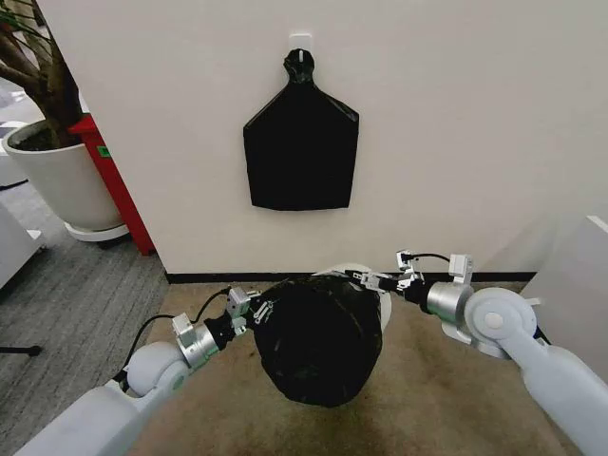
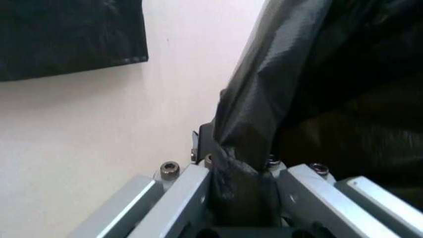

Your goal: Place the garbage bag over the trash bin.

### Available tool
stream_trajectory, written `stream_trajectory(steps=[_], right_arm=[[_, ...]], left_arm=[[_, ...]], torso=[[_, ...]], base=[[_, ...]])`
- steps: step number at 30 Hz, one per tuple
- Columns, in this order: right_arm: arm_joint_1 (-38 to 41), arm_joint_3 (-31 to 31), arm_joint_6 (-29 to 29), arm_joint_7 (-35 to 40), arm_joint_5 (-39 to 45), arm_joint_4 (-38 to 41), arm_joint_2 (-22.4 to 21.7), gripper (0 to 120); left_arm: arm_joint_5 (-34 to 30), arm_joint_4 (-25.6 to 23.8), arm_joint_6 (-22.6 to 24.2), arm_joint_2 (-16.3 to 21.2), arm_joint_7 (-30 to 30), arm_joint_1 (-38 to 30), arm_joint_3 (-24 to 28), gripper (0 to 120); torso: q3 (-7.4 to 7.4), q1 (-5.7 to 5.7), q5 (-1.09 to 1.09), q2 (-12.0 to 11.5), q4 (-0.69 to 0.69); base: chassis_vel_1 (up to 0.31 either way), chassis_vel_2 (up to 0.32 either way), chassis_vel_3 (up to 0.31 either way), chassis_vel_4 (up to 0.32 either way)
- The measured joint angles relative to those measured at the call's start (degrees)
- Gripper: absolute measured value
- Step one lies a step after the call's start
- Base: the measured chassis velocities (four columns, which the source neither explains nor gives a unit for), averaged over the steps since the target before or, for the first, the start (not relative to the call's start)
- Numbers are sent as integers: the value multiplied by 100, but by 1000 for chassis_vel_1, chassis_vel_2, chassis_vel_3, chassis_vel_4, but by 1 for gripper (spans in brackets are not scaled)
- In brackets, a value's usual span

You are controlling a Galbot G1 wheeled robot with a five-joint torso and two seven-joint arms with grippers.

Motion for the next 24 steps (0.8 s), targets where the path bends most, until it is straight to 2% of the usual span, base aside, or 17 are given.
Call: stream_trajectory(steps=[5, 12, 16, 19, 24], right_arm=[[-183, 288, 163, 146, 280, 273, 33, 100], [-539, 570, 280, 148, 266, 442, 129, 100], [-765, 718, 309, 139, 213, 506, 209, 100], [-1152, 808, 408, 29, -70, 468, 441, 100], [-1200, 773, 506, 23, -238, 337, 602, 100]], left_arm=[[-298, 14, 73, -28, -144, 10, 0, 0], [-542, 52, 164, -43, -250, 24, -16, 0], [-670, 64, 206, -44, -281, 57, -34, 0], [-1026, -33, 357, -37, -409, 96, -63, 0], [-1165, -111, 425, -22, -456, 98, -65, 0]], torso=[[0, 0, 0, 0, 0], [0, 0, 0, 0, -1], [0, 0, -1, 0, 0], [0, 0, 1, 0, -1], [0, 0, 1, 0, 1]], base=[[0, 0, 0, 0], [0, 0, 0, 0], [0, 0, 0, 0], [0, 0, 0, 0], [0, 0, 0, 0]])
